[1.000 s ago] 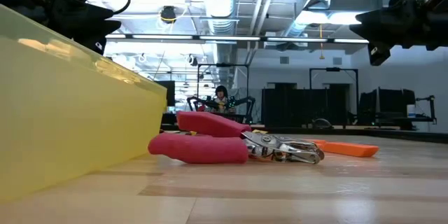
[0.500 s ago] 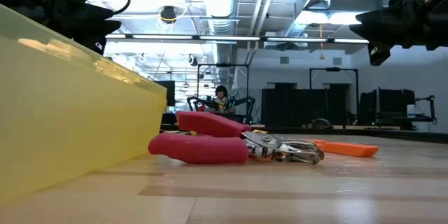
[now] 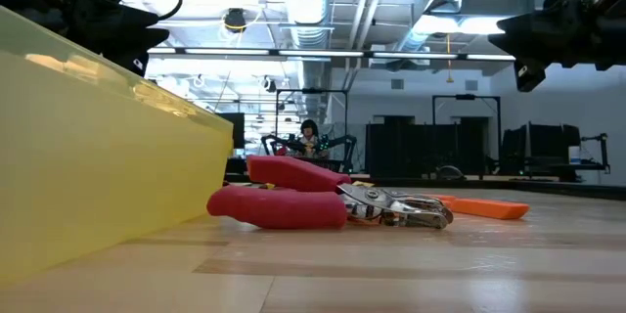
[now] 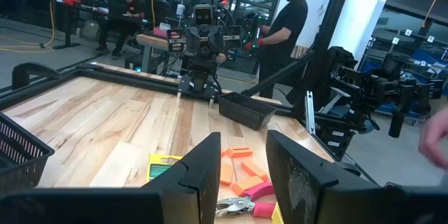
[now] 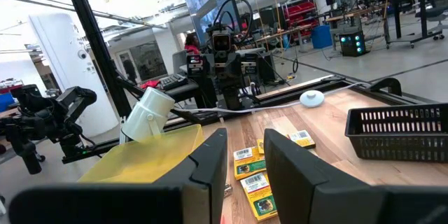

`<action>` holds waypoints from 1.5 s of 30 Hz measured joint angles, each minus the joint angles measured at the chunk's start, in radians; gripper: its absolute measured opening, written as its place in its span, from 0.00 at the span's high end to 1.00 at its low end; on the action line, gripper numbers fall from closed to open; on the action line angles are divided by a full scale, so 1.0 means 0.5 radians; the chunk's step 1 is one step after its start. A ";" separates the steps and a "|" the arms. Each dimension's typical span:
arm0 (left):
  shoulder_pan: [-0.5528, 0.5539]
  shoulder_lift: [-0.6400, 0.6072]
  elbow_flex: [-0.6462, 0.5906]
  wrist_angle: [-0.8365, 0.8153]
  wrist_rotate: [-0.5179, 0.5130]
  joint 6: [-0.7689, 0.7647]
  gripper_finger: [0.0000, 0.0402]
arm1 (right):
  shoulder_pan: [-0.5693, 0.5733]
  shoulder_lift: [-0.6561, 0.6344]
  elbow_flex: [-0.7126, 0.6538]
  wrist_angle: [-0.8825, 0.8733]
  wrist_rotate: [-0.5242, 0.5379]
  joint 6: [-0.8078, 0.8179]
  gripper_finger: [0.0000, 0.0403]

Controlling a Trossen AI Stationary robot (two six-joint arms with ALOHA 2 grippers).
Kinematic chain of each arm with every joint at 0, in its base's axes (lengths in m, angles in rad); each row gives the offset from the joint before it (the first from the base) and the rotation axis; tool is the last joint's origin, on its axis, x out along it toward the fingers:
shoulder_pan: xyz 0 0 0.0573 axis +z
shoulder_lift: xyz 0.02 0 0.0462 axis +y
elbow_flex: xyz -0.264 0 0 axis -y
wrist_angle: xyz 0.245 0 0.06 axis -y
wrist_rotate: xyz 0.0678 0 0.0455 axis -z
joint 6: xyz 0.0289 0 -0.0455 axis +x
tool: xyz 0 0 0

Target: Pick & Place School Supplies

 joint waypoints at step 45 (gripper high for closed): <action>0.001 0.011 0.000 1.034 -0.710 -0.305 0.72 | -0.005 0.000 -0.001 1.081 0.472 -0.002 0.78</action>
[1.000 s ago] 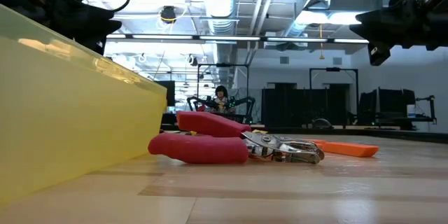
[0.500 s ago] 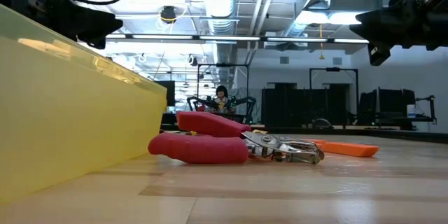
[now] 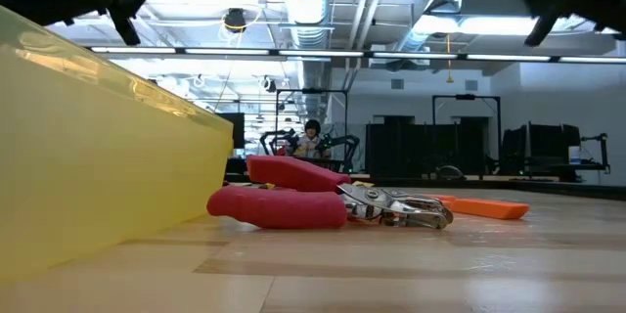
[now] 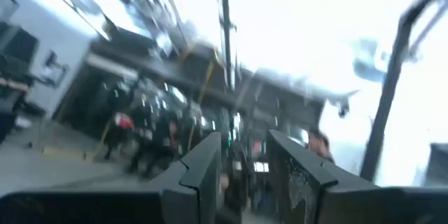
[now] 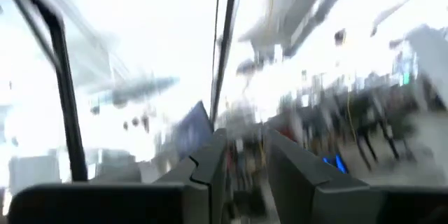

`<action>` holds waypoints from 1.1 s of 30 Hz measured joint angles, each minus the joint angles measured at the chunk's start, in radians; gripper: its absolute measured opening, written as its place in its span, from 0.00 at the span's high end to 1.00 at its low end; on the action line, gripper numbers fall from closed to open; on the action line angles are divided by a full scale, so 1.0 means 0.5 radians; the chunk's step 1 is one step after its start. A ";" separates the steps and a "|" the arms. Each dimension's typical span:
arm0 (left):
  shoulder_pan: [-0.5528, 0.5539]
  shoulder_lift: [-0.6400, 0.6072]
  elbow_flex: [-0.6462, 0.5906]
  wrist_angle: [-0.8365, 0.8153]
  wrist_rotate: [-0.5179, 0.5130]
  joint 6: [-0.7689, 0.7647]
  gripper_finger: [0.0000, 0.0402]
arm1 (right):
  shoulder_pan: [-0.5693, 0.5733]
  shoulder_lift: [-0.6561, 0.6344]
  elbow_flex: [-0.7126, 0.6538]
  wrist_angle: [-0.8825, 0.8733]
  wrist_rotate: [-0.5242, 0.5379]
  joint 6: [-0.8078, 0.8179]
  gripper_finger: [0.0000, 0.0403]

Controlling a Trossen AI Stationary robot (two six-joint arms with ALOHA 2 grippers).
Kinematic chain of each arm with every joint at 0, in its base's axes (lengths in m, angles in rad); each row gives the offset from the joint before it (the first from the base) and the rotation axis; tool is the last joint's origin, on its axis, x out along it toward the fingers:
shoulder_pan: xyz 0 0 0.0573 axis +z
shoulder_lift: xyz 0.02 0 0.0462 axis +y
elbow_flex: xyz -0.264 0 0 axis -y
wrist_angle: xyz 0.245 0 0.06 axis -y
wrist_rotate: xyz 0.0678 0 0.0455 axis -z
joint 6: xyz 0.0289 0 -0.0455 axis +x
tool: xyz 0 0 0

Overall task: Pick & Place School Supplies
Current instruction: Put the red puncher into the top black bin

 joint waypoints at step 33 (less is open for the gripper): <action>0.000 0.516 0.329 0.483 -0.193 -0.327 0.75 | -0.001 0.190 0.344 0.330 0.324 0.056 0.78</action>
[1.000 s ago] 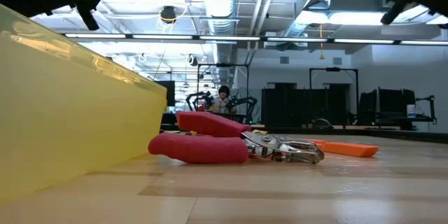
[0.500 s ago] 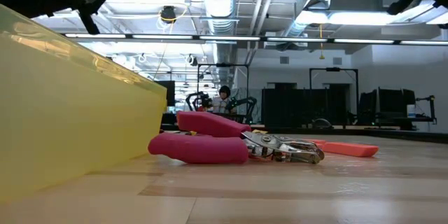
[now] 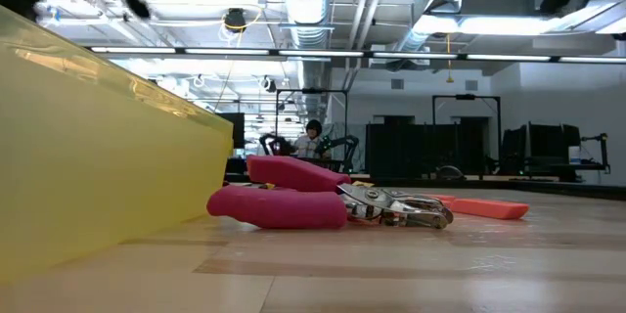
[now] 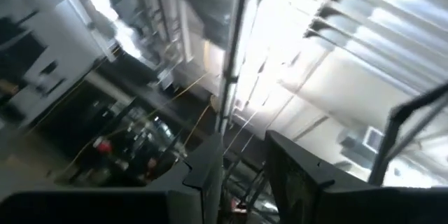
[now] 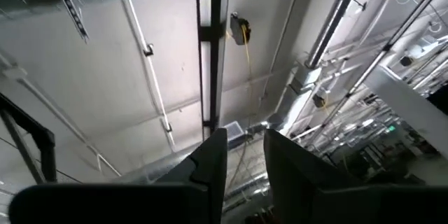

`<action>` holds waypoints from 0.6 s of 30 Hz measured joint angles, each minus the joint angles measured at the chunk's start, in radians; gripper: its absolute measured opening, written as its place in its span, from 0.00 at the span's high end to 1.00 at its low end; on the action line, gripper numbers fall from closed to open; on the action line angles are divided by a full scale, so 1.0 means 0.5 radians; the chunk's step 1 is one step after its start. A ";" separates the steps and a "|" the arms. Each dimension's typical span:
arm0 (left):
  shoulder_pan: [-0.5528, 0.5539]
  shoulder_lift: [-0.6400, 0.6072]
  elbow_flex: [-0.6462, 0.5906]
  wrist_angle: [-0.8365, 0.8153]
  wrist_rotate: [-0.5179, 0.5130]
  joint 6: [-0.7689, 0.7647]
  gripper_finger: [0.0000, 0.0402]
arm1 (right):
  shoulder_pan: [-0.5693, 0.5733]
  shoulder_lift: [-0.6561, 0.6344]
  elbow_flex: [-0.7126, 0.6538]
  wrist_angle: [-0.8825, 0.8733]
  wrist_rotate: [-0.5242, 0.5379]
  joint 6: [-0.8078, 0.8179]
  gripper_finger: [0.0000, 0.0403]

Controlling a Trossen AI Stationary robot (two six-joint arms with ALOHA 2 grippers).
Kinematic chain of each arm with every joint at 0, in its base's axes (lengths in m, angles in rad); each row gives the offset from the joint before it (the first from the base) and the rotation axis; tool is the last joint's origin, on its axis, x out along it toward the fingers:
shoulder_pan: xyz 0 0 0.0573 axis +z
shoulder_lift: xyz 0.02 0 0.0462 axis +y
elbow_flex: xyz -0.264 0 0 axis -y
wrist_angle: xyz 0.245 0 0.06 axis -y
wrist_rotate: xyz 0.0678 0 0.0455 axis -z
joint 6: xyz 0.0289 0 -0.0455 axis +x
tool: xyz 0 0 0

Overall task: Pick & Place School Supplies
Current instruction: Put the red puncher into the top black bin

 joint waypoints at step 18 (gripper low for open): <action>0.178 1.499 1.681 -2.318 1.149 0.764 0.80 | -0.126 1.274 1.720 -1.767 0.248 -0.614 0.78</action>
